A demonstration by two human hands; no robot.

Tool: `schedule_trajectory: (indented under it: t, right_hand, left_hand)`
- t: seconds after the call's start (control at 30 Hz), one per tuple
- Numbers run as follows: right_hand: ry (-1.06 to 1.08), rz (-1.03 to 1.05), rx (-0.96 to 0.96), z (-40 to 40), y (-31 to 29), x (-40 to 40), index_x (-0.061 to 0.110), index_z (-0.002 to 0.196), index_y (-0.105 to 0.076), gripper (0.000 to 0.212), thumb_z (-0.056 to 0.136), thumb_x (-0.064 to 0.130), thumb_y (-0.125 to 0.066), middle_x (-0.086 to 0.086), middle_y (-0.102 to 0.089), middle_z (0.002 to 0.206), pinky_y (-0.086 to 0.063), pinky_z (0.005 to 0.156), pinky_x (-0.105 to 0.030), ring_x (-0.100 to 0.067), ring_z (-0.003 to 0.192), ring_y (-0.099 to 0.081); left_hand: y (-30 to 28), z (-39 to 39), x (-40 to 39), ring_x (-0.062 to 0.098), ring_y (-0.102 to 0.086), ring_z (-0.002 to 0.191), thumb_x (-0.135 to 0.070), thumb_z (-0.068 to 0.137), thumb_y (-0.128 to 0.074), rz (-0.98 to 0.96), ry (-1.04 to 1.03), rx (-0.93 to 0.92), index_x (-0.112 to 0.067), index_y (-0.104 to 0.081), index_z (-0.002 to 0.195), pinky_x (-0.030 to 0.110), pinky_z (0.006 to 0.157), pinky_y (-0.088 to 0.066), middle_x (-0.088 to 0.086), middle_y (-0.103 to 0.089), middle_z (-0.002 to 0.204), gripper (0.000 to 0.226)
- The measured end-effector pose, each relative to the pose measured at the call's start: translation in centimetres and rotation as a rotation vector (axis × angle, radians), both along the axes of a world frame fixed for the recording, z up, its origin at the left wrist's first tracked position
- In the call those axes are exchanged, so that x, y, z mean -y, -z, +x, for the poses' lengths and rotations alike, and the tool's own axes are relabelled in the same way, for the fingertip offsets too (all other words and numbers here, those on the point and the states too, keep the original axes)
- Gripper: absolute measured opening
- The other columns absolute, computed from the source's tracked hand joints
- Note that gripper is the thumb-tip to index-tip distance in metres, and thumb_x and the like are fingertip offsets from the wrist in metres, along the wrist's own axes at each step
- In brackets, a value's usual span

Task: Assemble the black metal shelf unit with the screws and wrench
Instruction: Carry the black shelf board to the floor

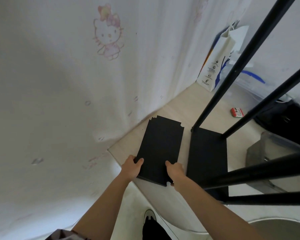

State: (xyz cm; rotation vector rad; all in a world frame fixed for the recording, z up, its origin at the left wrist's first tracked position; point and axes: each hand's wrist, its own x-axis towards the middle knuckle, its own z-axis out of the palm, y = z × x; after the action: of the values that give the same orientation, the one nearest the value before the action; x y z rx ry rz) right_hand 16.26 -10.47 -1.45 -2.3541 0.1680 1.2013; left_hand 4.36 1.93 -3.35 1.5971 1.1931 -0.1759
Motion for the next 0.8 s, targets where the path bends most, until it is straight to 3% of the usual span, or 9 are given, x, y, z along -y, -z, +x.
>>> schedule_trajectory:
  t: [0.03,0.1,0.17,0.33,0.47,0.57,0.67,0.8]
  right_hand:
    - [0.033,0.041,0.007,-0.1,0.4,0.1,-0.001,0.138,-0.041,0.052,0.101,0.035,-0.047,-0.019,-0.055,0.119,-0.048,0.101,-0.043,-0.031,0.105,-0.058]
    - [0.105,0.053,0.007,-0.6,0.4,0.5,0.0,0.138,-0.04,0.057,0.098,0.038,-0.053,-0.016,-0.054,0.107,-0.051,0.097,-0.044,-0.026,0.087,-0.056]
    - [0.148,0.051,-0.009,-0.9,0.3,0.9,0.003,0.138,-0.037,0.06,0.096,0.04,-0.059,-0.012,-0.05,0.107,-0.054,0.093,-0.044,-0.02,0.076,-0.049]
    - [0.172,0.101,-0.019,-1.8,-0.2,1.9,0.007,0.139,-0.033,0.062,0.093,0.035,-0.063,-0.016,-0.046,0.128,-0.054,0.093,-0.045,-0.027,0.1,-0.052]
    - [0.213,0.184,-0.01,-2.7,-0.3,2.6,0.007,0.135,-0.035,0.058,0.092,0.03,-0.066,-0.016,-0.046,0.129,-0.051,0.096,-0.048,-0.032,0.113,-0.052]
    - [0.274,0.258,-0.048,-3.7,-0.3,3.2,0.008,0.13,-0.04,0.053,0.09,0.027,-0.069,-0.015,-0.049,0.126,-0.05,0.098,-0.049,-0.033,0.114,-0.052]
    - [0.287,0.313,-0.055,-5.1,-0.4,4.0,0.01,0.127,-0.043,0.048,0.09,0.028,-0.069,-0.013,-0.053,0.122,-0.051,0.098,-0.048,-0.03,0.111,-0.055]
    - [0.296,0.379,-0.051,-7.4,-1.0,5.7,0.015,0.108,-0.044,0.03,0.092,0.028,-0.066,-0.007,-0.055,0.113,-0.051,0.098,-0.045,-0.023,0.102,-0.057]
  left_hand:
    - [0.0,-0.1,0.0,0.021,-0.057,0.104,-0.04,0.105,-0.046,-0.024,-0.051,0.025,-0.01,-0.05,0.123,0.036,0.089,-0.047,0.005,-0.058,0.115,0.036]
    - [0.0,-0.5,-0.2,0.017,-0.054,0.089,-0.042,0.106,-0.038,-0.046,-0.139,0.053,-0.014,-0.05,0.105,0.033,0.078,-0.045,0.004,-0.054,0.103,0.031]
    - [-0.1,-1.0,-0.5,0.016,-0.053,0.084,-0.042,0.107,-0.035,-0.074,-0.192,0.061,-0.014,-0.049,0.1,0.031,0.072,-0.045,0.004,-0.053,0.099,0.032]
    - [-0.2,-2.4,-0.1,0.023,-0.064,0.099,-0.047,0.106,-0.038,-0.282,-0.257,0.099,-0.009,-0.056,0.118,0.029,0.07,-0.053,0.008,-0.065,0.112,0.043]
    - [-0.5,-3.5,0.2,0.02,-0.066,0.1,-0.049,0.106,-0.037,-0.301,-0.232,0.133,-0.01,-0.058,0.121,0.025,0.071,-0.053,0.009,-0.068,0.116,0.047]
    - [-0.7,-4.3,0.8,0.024,-0.064,0.105,-0.05,0.103,-0.042,-0.295,-0.214,0.161,-0.008,-0.053,0.124,0.031,0.08,-0.056,0.01,-0.065,0.118,0.048]
    - [-1.0,-5.5,1.5,0.027,-0.063,0.107,-0.048,0.102,-0.045,-0.291,-0.21,0.183,-0.008,-0.052,0.126,0.038,0.091,-0.056,0.011,-0.065,0.119,0.047]
    - [-1.9,-7.8,3.0,0.026,-0.065,0.103,-0.046,0.104,-0.044,-0.269,-0.197,0.212,-0.008,-0.056,0.119,0.038,0.091,-0.056,0.011,-0.068,0.113,0.043]
